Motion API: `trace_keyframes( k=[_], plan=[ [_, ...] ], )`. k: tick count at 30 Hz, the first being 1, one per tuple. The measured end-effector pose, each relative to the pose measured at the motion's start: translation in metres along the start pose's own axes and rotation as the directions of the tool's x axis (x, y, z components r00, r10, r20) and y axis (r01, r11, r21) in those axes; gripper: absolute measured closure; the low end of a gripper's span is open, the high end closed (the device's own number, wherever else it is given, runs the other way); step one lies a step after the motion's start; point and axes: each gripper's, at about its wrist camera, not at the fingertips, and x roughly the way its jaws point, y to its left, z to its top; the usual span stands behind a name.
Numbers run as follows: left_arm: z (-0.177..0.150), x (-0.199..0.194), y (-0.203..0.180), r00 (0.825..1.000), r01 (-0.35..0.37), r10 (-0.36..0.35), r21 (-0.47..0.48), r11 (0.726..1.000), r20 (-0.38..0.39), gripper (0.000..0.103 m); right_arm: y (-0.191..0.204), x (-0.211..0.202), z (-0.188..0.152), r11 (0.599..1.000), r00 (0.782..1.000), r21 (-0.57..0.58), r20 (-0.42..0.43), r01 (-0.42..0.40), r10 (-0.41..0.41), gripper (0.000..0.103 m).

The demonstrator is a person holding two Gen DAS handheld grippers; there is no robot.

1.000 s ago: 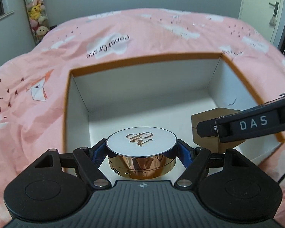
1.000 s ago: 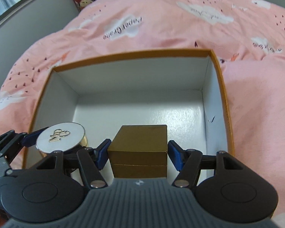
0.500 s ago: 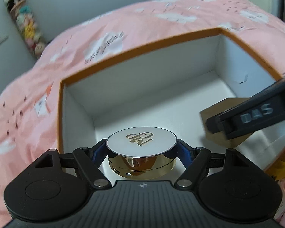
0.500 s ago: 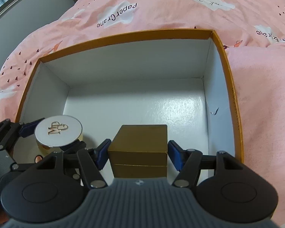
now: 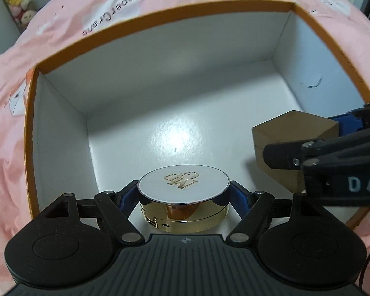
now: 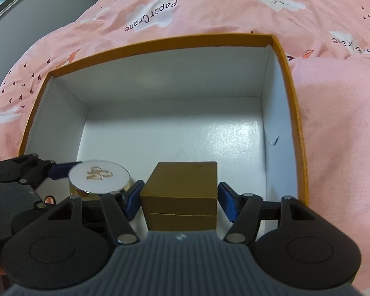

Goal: Organize rigid objects
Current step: 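Lower and release the compact with left tool while right tool releases the cube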

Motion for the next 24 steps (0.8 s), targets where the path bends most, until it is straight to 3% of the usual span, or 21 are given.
trace_keyframes(
  k=[12, 18, 24],
  plan=[
    [-0.003, 0.013, 0.004, 0.991, 0.030, -0.031, -0.009, 0.999, -0.133, 0.012, 0.002, 0.004, -0.003, 1.000, 1.000, -0.002, -0.026, -0.008, 0.008, 0.039],
    [-0.007, 0.006, 0.001, 0.996, -0.039, 0.038, -0.011, 0.999, -0.083, 0.010, -0.002, 0.002, -0.003, 1.000, 0.999, -0.002, -0.038, -0.005, 0.005, 0.044],
    [-0.014, -0.026, 0.012, 0.998, -0.005, 0.010, -0.088, 0.996, 0.057, 0.012, 0.003, -0.001, -0.002, 1.000, 0.999, -0.026, -0.045, 0.005, -0.006, 0.044]
  ],
)
